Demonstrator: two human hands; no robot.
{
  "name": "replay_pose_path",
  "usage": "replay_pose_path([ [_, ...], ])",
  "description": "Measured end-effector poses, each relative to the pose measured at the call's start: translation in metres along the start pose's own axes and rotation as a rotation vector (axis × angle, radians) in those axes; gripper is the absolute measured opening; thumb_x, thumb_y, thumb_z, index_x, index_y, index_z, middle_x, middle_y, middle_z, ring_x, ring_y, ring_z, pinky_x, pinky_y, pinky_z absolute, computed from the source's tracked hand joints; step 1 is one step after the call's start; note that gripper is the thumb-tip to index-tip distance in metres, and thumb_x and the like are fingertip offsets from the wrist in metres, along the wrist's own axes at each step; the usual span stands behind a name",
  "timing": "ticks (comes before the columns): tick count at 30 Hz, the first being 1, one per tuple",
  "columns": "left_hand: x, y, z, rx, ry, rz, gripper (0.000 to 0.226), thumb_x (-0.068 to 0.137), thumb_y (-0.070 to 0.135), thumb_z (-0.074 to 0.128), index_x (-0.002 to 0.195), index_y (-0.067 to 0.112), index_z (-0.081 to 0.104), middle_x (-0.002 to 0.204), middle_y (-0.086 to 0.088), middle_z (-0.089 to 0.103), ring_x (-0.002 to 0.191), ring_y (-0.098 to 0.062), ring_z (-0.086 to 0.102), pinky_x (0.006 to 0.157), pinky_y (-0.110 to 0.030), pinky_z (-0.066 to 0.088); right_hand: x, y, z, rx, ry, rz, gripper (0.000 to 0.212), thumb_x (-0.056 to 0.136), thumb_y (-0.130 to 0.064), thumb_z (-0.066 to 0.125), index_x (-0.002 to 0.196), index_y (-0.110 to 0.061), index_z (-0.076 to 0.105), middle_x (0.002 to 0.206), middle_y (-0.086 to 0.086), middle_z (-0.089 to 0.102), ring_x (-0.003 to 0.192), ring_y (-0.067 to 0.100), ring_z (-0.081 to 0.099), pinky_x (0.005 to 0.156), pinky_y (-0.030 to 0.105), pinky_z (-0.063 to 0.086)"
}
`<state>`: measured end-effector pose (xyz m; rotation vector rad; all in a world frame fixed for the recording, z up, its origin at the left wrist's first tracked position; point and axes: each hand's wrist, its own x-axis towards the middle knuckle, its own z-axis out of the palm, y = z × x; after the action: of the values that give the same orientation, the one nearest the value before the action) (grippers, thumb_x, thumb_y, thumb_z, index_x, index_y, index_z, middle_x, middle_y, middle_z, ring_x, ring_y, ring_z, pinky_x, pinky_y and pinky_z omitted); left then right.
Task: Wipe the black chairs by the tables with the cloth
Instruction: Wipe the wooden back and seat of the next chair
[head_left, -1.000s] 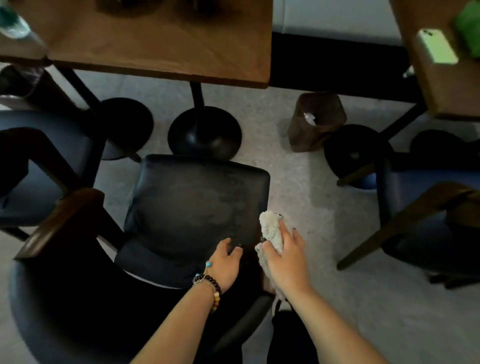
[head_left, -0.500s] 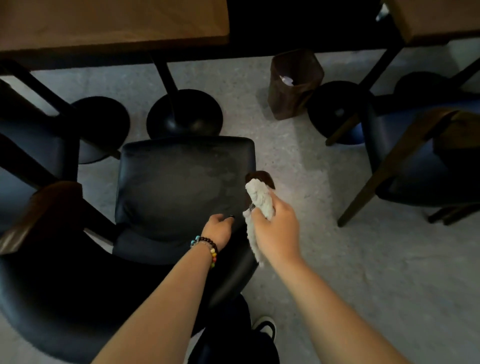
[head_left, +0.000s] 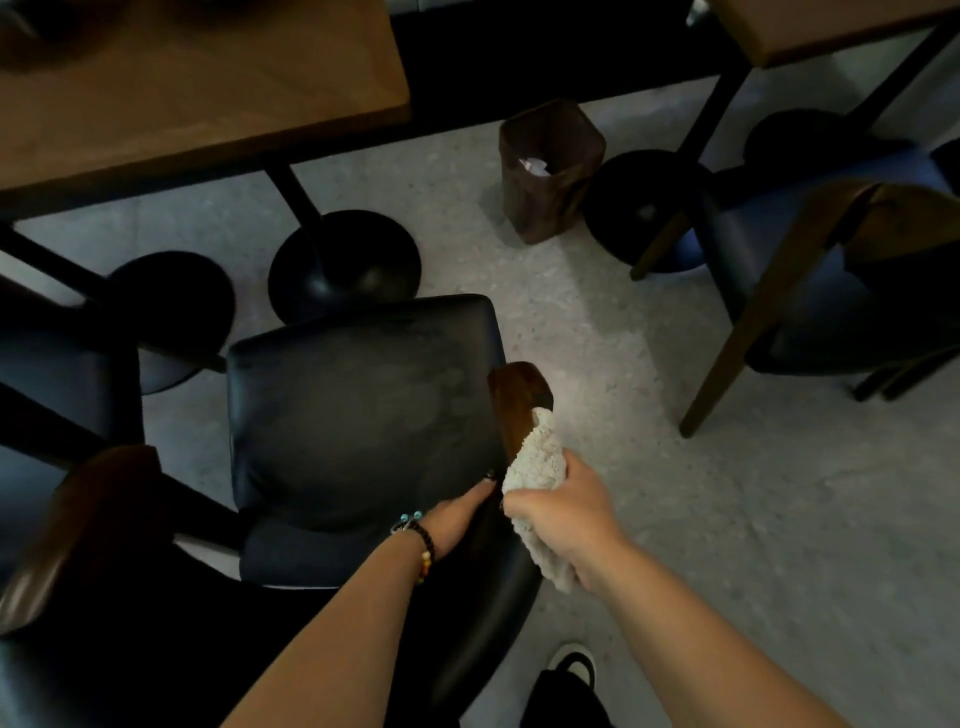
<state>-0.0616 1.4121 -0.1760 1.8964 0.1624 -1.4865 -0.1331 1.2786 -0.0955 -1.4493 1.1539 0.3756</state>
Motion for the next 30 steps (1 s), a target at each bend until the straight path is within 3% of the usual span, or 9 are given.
replay_pose_path([
  [3, 0.001, -0.016, -0.003, -0.080, 0.007, -0.014, 0.101, 0.053, 0.090, 0.046, 0.136, 0.031, 0.053, 0.138, 0.008, 0.053, 0.120, -0.013, 0.053, 0.112, -0.035, 0.034, -0.001, 0.001, -0.001, -0.013, -0.027, -0.004, 0.051, 0.064, -0.019, 0.074, 0.111, -0.034, 0.061, 0.095, -0.012, 0.067, 0.088, 0.007, 0.064, 0.068, 0.021, 0.053],
  [6, 0.002, -0.006, -0.006, -0.058, -0.007, -0.081, 0.106, 0.046, 0.094, 0.043, 0.128, 0.029, 0.059, 0.134, 0.003, 0.058, 0.111, -0.015, 0.058, 0.105, -0.032, 0.039, 0.002, -0.008, -0.004, -0.019, -0.030, -0.029, 0.046, 0.063, -0.018, 0.075, 0.106, -0.032, 0.064, 0.091, -0.011, 0.070, 0.086, 0.007, 0.066, 0.067, 0.022, 0.053],
  [10, 0.006, 0.016, -0.016, -0.008, 0.060, -0.095, 0.113, 0.048, 0.096, 0.036, 0.137, 0.028, 0.052, 0.142, 0.001, 0.051, 0.122, -0.021, 0.051, 0.108, -0.035, 0.035, 0.014, -0.034, -0.007, -0.051, 0.006, -0.079, 0.040, 0.063, -0.017, 0.076, 0.101, -0.028, 0.067, 0.089, -0.009, 0.071, 0.083, 0.008, 0.067, 0.059, 0.018, 0.048],
  [13, 0.009, 0.028, -0.028, 0.030, 0.098, -0.098, 0.116, 0.046, 0.100, 0.033, 0.133, 0.027, 0.056, 0.140, 0.000, 0.052, 0.120, -0.022, 0.053, 0.107, -0.035, 0.036, 0.022, -0.051, -0.006, -0.052, -0.003, -0.105, 0.036, 0.065, -0.015, 0.078, 0.097, -0.026, 0.068, 0.086, -0.010, 0.072, 0.078, 0.006, 0.067, 0.051, 0.012, 0.045],
  [16, 0.016, 0.035, -0.040, 0.026, 0.126, -0.101, 0.123, 0.040, 0.103, 0.033, 0.135, 0.028, 0.055, 0.141, 0.000, 0.051, 0.120, -0.024, 0.052, 0.105, -0.036, 0.037, 0.029, -0.063, -0.001, -0.047, -0.023, -0.116, 0.037, 0.065, -0.013, 0.077, 0.099, -0.026, 0.068, 0.089, -0.008, 0.072, 0.081, 0.009, 0.068, 0.054, 0.016, 0.048],
  [22, 0.030, 0.051, -0.064, 0.004, 0.119, -0.083, 0.120, 0.042, 0.099, 0.036, 0.137, 0.028, 0.052, 0.141, -0.002, 0.051, 0.119, -0.024, 0.053, 0.108, -0.040, 0.037, 0.046, -0.090, 0.010, -0.030, -0.031, -0.136, 0.039, 0.064, -0.012, 0.078, 0.100, -0.026, 0.069, 0.088, -0.009, 0.072, 0.079, 0.008, 0.068, 0.049, 0.013, 0.047],
  [26, 0.040, 0.067, -0.079, 0.006, 0.126, -0.015, 0.119, 0.045, 0.095, 0.033, 0.144, 0.029, 0.043, 0.149, -0.001, 0.041, 0.130, -0.024, 0.044, 0.113, -0.042, 0.030, 0.061, -0.111, 0.014, -0.048, -0.043, -0.130, 0.042, 0.063, -0.016, 0.078, 0.102, -0.027, 0.067, 0.092, -0.007, 0.071, 0.085, 0.011, 0.067, 0.055, 0.018, 0.048],
  [30, 0.054, 0.078, -0.089, -0.057, 0.147, -0.024, 0.108, 0.060, 0.090, 0.039, 0.143, 0.021, 0.044, 0.148, -0.005, 0.043, 0.128, -0.026, 0.046, 0.111, -0.041, 0.032, 0.078, -0.128, 0.018, -0.044, -0.053, -0.125, 0.041, 0.064, -0.013, 0.077, 0.102, -0.026, 0.067, 0.091, -0.008, 0.071, 0.084, 0.010, 0.067, 0.056, 0.018, 0.048],
])
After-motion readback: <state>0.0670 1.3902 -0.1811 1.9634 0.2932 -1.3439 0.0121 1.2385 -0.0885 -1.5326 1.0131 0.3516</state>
